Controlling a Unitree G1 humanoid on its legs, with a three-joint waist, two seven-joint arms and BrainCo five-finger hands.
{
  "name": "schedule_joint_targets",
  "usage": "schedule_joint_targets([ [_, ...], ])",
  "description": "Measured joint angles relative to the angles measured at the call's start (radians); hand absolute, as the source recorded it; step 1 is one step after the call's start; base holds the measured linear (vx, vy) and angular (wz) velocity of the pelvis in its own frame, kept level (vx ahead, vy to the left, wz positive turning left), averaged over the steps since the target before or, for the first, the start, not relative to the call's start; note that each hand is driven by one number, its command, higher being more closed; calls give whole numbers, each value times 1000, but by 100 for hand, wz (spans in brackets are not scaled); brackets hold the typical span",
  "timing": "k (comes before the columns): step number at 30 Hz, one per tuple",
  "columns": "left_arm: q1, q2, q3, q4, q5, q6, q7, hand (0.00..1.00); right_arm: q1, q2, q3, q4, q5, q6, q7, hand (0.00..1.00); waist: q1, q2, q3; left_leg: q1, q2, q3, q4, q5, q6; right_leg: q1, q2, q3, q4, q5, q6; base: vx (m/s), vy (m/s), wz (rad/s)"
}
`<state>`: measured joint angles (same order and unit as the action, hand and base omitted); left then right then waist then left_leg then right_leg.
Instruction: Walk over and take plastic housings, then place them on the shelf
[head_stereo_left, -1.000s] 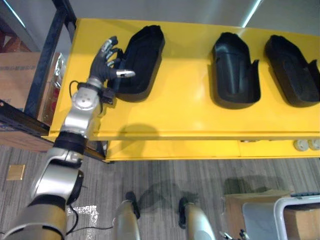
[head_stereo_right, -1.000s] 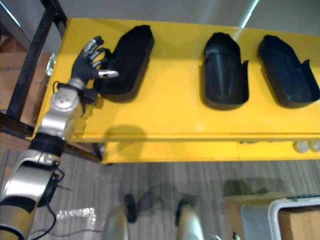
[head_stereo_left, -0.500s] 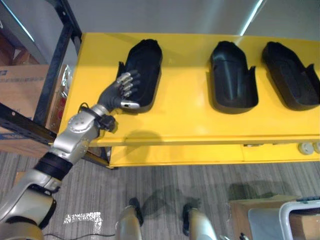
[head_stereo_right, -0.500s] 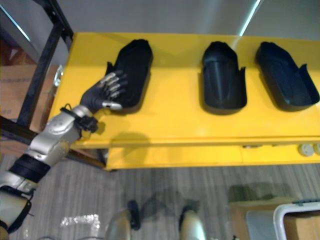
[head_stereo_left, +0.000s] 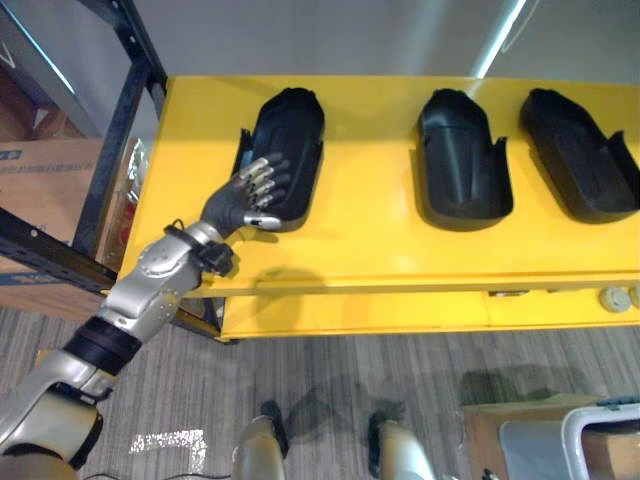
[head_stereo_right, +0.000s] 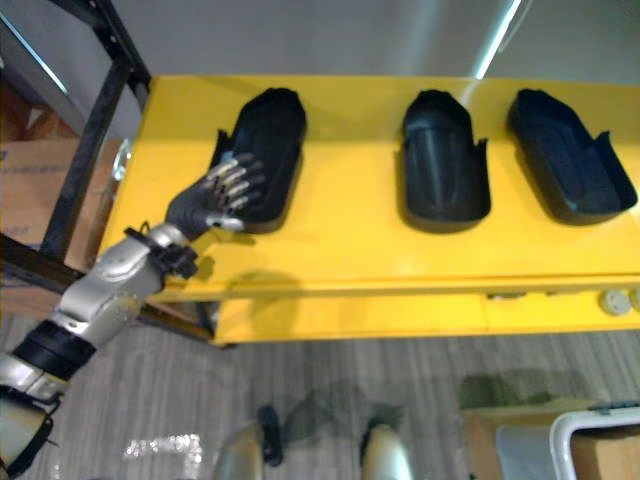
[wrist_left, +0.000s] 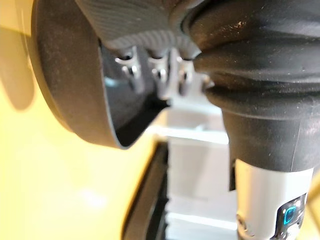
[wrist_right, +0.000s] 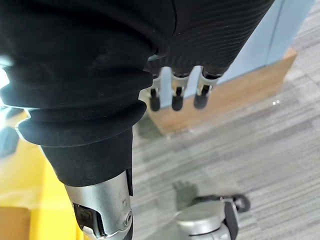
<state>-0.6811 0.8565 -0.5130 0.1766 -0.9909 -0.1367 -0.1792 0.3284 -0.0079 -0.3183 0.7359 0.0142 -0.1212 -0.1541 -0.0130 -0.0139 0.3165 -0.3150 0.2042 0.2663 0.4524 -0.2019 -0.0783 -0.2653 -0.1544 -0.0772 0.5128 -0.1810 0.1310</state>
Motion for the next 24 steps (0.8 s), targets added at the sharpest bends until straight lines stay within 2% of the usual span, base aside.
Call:
schedule_joint_targets([
  [9, 19, -15, 46, 1, -63, 0, 2, 0, 0, 0, 0, -1, -1, 9, 0, 0, 1, -9, -10, -1, -3, 4, -1, 0, 0, -4, -2, 3, 0, 0, 0, 0, 0, 0],
  [14, 65, -106, 154, 3, -63, -10, 27, 0, 0, 0, 3, -2, -13, 12, -1, 0, 0, -13, -24, -1, -3, 4, 2, -1, 0, -4, -2, 3, 2, 0, 0, 0, 0, 0],
  [19, 101, -179, 282, 1, -61, -53, 83, 0, -1, 0, 11, -5, -19, 12, -1, 0, 0, -13, -25, 0, -1, 11, 10, -14, 1, -4, -2, 13, 2, -2, -4, 0, 0, -4],
  [24, 149, -209, 382, -46, -60, -86, 104, 0, -2, 0, 27, -6, -20, 15, 0, 0, -2, -13, -26, 3, -3, 15, 10, -16, 1, 2, -2, 21, -1, -5, -7, 0, 0, -1],
])
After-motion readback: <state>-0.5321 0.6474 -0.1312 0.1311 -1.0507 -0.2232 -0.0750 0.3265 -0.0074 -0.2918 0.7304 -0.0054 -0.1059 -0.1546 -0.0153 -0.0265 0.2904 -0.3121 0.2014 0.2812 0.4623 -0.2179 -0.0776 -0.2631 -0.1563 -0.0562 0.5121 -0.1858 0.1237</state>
